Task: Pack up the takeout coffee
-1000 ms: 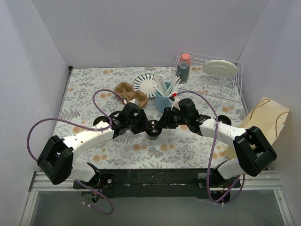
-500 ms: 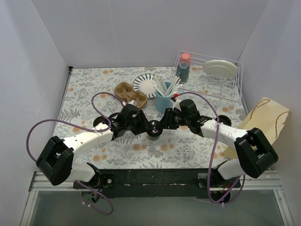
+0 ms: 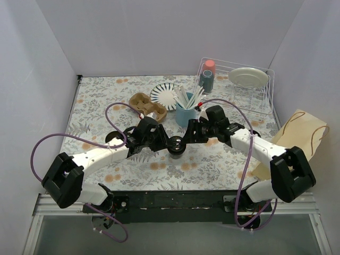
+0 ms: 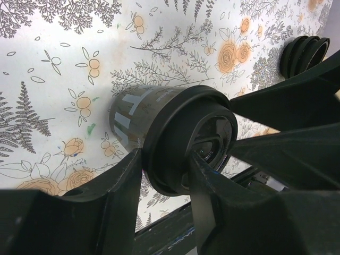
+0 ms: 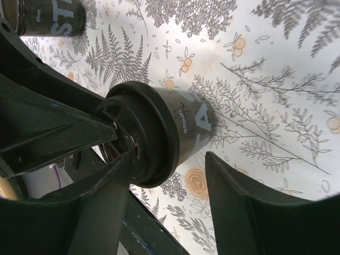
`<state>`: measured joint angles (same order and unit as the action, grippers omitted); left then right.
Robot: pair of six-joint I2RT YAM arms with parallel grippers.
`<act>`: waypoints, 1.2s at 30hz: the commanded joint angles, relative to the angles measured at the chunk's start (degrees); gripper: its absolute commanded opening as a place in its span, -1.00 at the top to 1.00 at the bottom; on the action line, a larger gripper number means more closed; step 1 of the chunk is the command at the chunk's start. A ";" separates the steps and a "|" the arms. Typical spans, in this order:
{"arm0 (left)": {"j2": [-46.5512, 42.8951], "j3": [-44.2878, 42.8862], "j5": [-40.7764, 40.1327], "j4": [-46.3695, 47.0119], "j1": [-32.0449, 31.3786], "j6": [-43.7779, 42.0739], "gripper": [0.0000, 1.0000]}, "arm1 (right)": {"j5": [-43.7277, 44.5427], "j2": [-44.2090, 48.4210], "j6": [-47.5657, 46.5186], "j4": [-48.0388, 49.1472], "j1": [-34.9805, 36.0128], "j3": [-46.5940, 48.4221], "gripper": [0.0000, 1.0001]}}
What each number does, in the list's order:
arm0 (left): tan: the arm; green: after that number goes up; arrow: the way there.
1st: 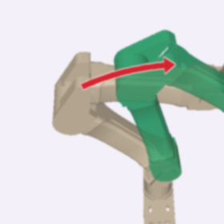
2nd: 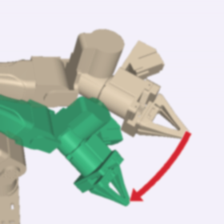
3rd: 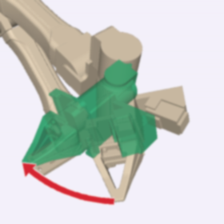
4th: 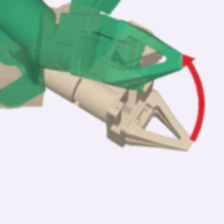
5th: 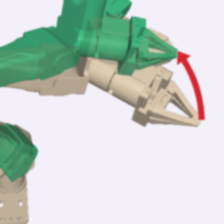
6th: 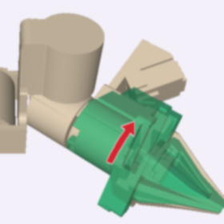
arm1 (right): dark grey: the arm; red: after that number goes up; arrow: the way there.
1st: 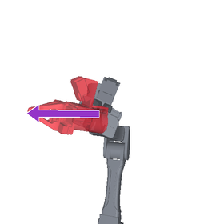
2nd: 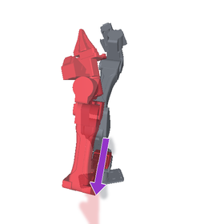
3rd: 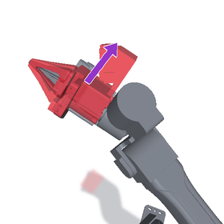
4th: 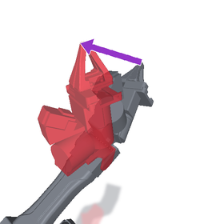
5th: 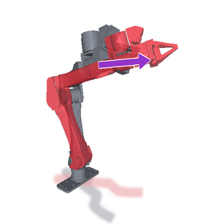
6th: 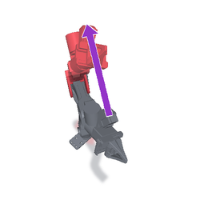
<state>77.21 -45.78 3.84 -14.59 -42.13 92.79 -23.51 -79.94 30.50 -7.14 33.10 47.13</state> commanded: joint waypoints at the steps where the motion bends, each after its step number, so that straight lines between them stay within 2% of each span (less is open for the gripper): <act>1: 2.94 1.75 -5.06 -10.72 -0.23 -6.22 0.33 | -3.81 1.37 -7.03 -6.21 -2.86 5.59 -0.24; 6: 3.65 0.60 -4.80 -10.46 -0.23 -7.89 0.32 | -4.18 -0.47 -11.16 -9.03 -3.22 8.85 0.01; 9: 4.00 0.34 -4.71 -9.93 -0.23 -9.12 0.32 | -3.56 -2.23 -12.57 -10.61 -3.22 10.43 0.06; 13: 5.05 -0.27 -4.71 -10.02 -0.23 -9.82 0.31 | -7.50 -3.73 -14.15 -10.09 -3.22 11.05 0.04; 22: 6.20 0.60 -3.92 -7.39 -0.23 -11.32 0.31 | -11.82 -7.68 -17.75 -9.91 -2.69 12.98 -0.17; 30: 6.90 2.53 -3.92 -6.42 -0.23 -11.06 0.31 | -6.91 -10.32 -17.59 -8.25 -2.43 10.80 0.23; 36: 6.03 6.05 -1.99 -4.84 -0.23 -10.09 0.31 | -8.39 -9.97 -12.67 0.01 -2.43 -0.54 0.35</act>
<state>79.77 -45.74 4.58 -9.23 -42.06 85.86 -34.33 -88.44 16.71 -10.66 29.69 54.30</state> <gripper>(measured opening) 0.349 0.399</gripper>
